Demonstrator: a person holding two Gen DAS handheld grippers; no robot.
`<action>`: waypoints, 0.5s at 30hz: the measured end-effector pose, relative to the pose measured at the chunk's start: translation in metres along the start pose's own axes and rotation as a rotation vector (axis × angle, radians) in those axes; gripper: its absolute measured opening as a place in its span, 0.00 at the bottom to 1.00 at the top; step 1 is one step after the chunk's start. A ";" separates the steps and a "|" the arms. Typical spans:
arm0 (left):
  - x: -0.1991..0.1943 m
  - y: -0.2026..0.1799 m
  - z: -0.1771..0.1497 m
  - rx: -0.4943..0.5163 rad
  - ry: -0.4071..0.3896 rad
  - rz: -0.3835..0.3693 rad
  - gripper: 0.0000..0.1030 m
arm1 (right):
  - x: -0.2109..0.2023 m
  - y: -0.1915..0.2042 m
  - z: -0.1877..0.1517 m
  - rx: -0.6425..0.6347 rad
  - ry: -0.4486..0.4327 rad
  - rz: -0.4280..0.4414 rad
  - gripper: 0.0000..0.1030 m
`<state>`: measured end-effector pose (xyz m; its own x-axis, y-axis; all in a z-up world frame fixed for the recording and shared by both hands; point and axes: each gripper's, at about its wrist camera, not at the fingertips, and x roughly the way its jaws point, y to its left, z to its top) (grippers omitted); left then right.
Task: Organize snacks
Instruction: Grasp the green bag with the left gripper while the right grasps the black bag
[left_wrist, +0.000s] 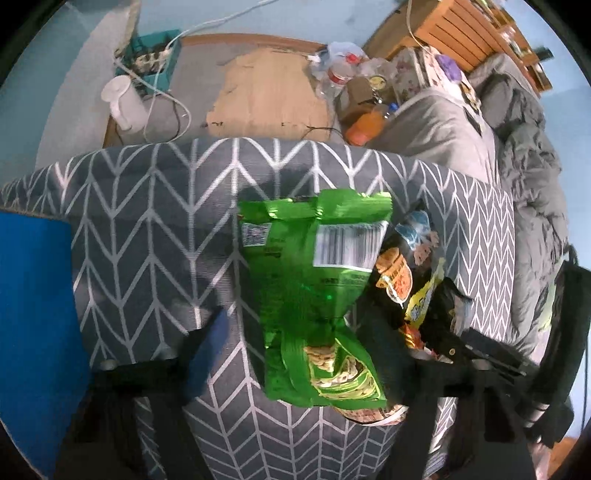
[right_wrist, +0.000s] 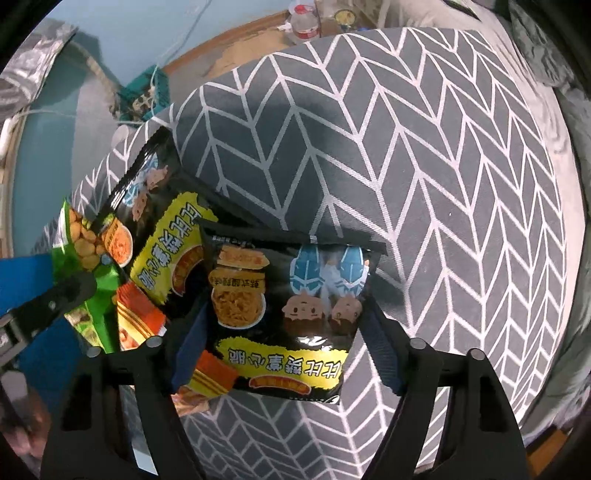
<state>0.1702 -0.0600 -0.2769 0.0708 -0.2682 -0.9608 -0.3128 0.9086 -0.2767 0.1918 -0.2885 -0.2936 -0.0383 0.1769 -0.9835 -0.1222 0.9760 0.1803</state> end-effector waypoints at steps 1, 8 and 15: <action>0.001 -0.001 0.000 0.006 0.005 0.000 0.47 | -0.002 -0.001 -0.001 -0.011 -0.002 -0.002 0.68; -0.001 -0.003 -0.004 0.060 -0.014 -0.005 0.34 | -0.008 -0.005 -0.009 -0.106 -0.016 -0.064 0.64; -0.018 0.003 -0.016 0.109 -0.032 0.049 0.33 | -0.012 -0.015 -0.020 -0.184 -0.025 -0.114 0.63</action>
<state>0.1528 -0.0574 -0.2605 0.0887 -0.2136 -0.9729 -0.2116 0.9504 -0.2280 0.1739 -0.3081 -0.2837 0.0103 0.0719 -0.9974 -0.3030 0.9508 0.0654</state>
